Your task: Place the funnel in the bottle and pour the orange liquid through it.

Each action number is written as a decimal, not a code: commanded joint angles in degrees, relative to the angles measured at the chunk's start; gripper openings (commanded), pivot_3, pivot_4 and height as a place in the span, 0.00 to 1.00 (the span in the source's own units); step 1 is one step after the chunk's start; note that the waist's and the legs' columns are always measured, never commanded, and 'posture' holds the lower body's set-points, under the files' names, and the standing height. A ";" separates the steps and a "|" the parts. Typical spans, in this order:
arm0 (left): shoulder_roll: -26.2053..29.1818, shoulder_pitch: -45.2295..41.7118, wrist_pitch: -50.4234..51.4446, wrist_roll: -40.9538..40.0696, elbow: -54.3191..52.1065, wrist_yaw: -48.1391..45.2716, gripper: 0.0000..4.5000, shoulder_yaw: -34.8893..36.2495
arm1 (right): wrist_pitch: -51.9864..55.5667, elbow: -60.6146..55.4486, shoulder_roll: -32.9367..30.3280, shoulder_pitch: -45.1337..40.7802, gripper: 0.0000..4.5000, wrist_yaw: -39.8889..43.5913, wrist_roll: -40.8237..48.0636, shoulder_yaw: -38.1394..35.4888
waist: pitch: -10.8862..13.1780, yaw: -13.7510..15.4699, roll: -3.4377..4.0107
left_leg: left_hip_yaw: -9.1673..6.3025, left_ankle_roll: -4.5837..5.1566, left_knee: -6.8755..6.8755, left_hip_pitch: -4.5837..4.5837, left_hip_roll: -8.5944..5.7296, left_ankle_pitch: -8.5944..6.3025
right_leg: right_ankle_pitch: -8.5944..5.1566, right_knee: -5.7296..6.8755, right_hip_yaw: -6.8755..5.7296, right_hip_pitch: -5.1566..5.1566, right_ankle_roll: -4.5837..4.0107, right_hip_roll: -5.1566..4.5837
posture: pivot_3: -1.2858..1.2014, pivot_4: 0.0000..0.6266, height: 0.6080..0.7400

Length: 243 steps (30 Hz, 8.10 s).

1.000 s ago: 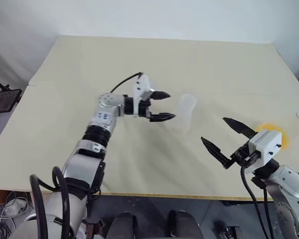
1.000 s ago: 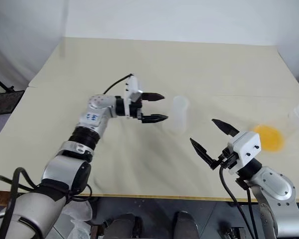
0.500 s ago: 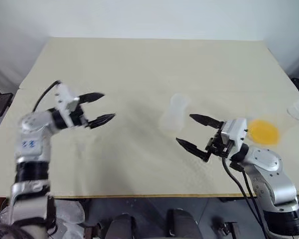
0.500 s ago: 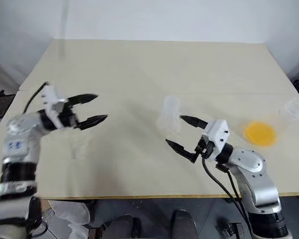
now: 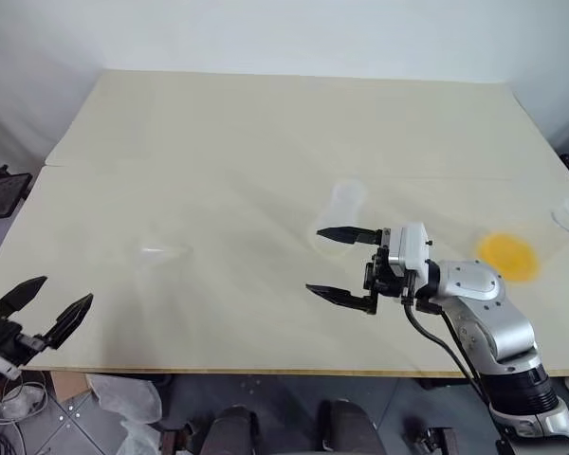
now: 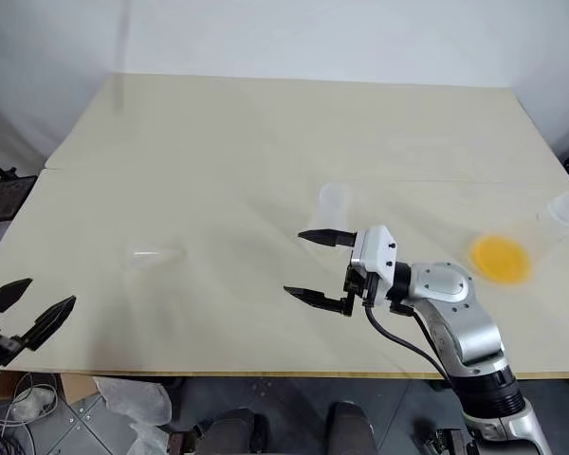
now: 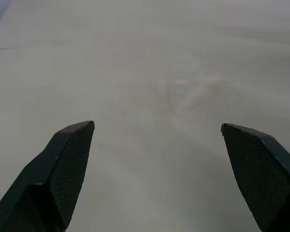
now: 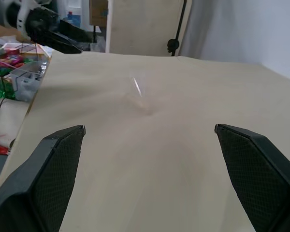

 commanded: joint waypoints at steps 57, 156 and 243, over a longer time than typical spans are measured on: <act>13.49 -19.98 1.81 0.45 12.34 -16.52 0.99 -27.40 | -0.86 -7.52 0.59 8.17 1.00 -9.47 -2.61 -2.75 | -0.01 -1.18 -0.01 | 0.23 -0.04 -0.15 -0.02 0.00 0.01 | 0.01 0.09 -0.07 -0.24 -0.01 0.05 | 0.52 0.24 1.00; 14.15 -65.41 31.53 -2.17 16.88 -11.31 0.00 -41.94 | -0.32 -16.00 -1.45 18.64 1.00 -17.43 0.03 -19.25 | 0.02 0.93 0.03 | 0.18 -0.03 -0.08 -0.12 -0.13 0.01 | 0.01 0.11 -0.13 -0.18 0.00 0.05 | 0.52 0.24 1.00; -6.06 -82.69 -10.98 14.12 53.11 -32.74 0.99 -42.91 | -6.21 -19.79 5.63 31.50 1.00 -32.31 -3.51 -25.40 | 0.02 0.32 0.10 | 0.83 -0.02 -0.05 -0.05 -0.07 0.01 | 0.00 0.17 0.07 -0.32 0.00 0.09 | 0.52 0.24 1.00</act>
